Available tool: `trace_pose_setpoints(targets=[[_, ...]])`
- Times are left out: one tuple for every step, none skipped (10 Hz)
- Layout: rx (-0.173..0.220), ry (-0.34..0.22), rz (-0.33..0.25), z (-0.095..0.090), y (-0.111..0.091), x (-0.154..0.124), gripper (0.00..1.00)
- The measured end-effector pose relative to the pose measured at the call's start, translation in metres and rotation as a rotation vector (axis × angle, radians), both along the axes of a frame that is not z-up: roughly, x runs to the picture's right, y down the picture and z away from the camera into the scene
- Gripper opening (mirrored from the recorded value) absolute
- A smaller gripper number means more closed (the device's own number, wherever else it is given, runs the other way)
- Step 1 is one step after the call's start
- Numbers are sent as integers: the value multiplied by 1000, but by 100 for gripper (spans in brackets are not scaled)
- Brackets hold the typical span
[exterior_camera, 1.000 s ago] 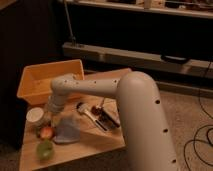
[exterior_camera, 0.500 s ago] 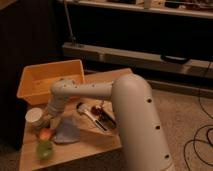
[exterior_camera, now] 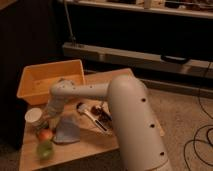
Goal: Place pepper in tray
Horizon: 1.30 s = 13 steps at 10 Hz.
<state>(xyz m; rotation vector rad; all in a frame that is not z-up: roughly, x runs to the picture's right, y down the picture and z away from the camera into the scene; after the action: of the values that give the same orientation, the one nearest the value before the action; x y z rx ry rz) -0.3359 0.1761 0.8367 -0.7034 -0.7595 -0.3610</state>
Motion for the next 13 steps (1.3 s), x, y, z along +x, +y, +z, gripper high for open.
trace_pose_setpoints(targets=[[-5, 3, 2, 3, 2, -1, 63], [-10, 4, 4, 5, 3, -1, 58], [-16, 5, 6, 6, 4, -2, 46], [-19, 5, 5, 7, 4, -3, 36], [-21, 7, 3, 7, 4, -3, 28], [-21, 9, 1, 7, 4, -2, 16], [-21, 14, -3, 6, 3, -1, 6], [-22, 19, -4, 5, 2, 0, 1], [-22, 25, -5, 4, 0, 2, 0], [-19, 31, -2, -1, -5, 6, 0], [-9, 37, 6, -9, -15, 13, 0], [1, 40, 15, -16, -24, 18, 0], [24, 45, 35, -39, -47, 29, 0]])
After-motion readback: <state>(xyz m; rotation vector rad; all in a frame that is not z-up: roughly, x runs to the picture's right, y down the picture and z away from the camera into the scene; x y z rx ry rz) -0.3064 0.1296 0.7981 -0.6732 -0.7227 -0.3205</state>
